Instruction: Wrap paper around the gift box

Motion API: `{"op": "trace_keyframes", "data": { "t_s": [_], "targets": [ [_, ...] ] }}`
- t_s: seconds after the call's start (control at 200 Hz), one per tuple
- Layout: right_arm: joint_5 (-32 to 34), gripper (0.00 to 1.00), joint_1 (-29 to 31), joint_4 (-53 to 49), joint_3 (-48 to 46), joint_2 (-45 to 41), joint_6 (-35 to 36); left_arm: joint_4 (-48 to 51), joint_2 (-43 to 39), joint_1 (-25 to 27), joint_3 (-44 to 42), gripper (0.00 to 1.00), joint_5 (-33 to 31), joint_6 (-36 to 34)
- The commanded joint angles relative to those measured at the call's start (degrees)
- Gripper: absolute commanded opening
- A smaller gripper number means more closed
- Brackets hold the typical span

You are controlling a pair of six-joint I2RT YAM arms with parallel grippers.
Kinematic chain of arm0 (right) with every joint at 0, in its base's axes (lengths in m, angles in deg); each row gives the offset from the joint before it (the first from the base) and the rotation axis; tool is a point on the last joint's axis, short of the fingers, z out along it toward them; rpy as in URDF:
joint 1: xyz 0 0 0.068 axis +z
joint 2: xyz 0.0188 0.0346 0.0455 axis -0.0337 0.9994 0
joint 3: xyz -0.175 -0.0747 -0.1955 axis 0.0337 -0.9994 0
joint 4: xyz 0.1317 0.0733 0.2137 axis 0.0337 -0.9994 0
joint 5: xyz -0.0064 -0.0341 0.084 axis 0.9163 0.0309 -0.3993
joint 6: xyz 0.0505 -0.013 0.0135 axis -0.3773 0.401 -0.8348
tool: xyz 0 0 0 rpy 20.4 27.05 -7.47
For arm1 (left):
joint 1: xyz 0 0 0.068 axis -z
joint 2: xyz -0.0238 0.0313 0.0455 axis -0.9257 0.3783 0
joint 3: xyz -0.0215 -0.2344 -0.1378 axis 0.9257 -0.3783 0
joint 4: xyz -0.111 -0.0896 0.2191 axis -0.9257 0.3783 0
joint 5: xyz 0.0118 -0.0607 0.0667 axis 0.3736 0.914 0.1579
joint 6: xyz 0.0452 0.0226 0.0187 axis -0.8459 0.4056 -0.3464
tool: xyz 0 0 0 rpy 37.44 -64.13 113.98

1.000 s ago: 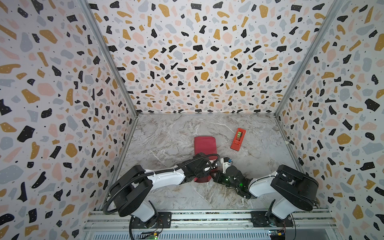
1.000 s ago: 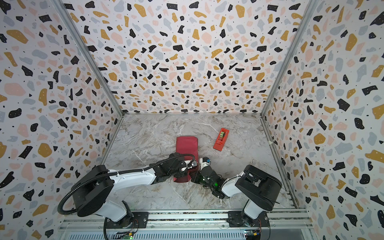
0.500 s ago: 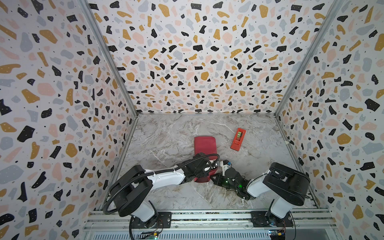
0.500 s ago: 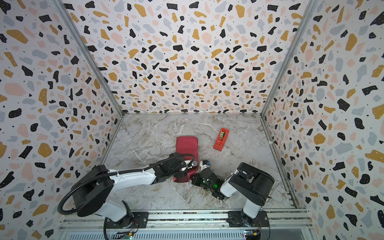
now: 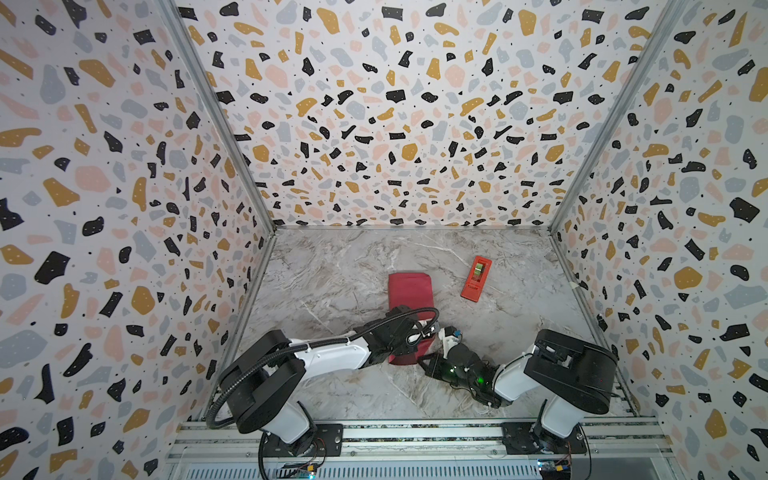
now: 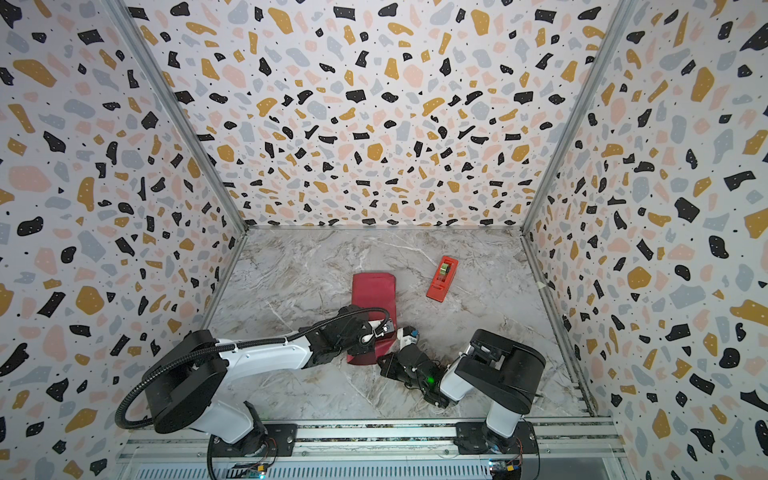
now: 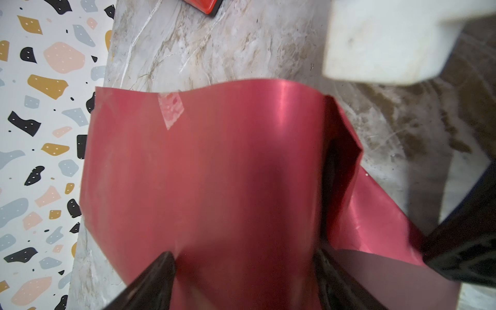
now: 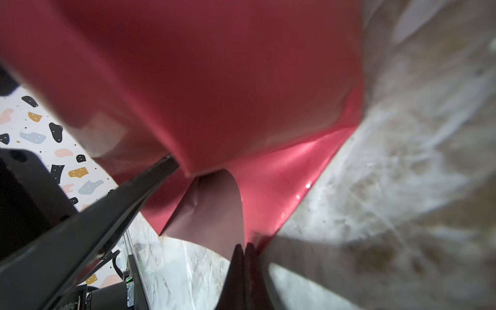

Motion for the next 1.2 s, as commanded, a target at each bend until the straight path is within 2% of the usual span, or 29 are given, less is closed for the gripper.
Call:
{"op": "trace_keyframes", "data": {
  "t_s": [0.0,0.2,0.385,0.481,0.561,0.666,0.691,0.751,0.796,0.936,1.051,1.196],
  "targets": [
    [-1.22,0.00,0.41,-2.78,0.30,-1.45,1.18,0.92,0.80,-0.59,1.54,0.82,0.68,1.58],
    [-3.15,0.01,-1.99,-7.80,-1.80,-11.11,4.50,1.11,0.01,-0.59,3.49,0.83,3.45,3.92],
    [-6.57,0.08,-10.37,-21.82,-3.09,-26.71,13.52,-0.89,-4.65,-0.54,5.10,0.86,8.26,9.05],
    [-9.73,0.15,-17.58,-29.05,-1.82,-34.39,19.98,-5.05,-9.87,-0.83,2.74,0.86,8.95,14.50],
    [-12.43,0.25,-22.64,-34.15,1.20,-37.23,24.83,-10.79,-15.91,-2.60,-1.73,0.86,5.88,25.42],
    [-15.22,0.41,-25.64,-36.92,6.61,-34.33,27.51,-13.04,-22.63,-8.94,-7.26,0.88,2.43,45.50],
    [-15.93,0.49,-26.34,-36.70,7.59,-32.95,27.74,-12.57,-23.54,-11.27,-8.25,0.89,2.61,50.58],
    [-17.36,0.62,-27.67,-35.15,9.89,-29.10,27.50,-11.42,-24.07,-16.41,-9.83,0.89,6.01,61.63],
    [-18.47,0.67,-28.47,-33.42,11.46,-25.88,26.82,-12.12,-22.96,-18.79,-10.85,0.88,10.52,66.18],
    [-22.46,0.77,-28.96,-30.59,17.64,-14.87,25.11,-15.44,-15.20,-19.76,-10.08,0.86,18.13,71.71],
    [-25.34,0.78,-28.80,-28.60,20.39,-9.00,24.39,-18.62,-8.41,-19.69,-7.72,0.82,23.19,73.33],
    [-29.90,0.75,-28.76,-26.85,21.04,-6.86,24.45,-22.27,-3.74,-18.62,-6.97,0.79,26.59,74.72]
  ]
}}
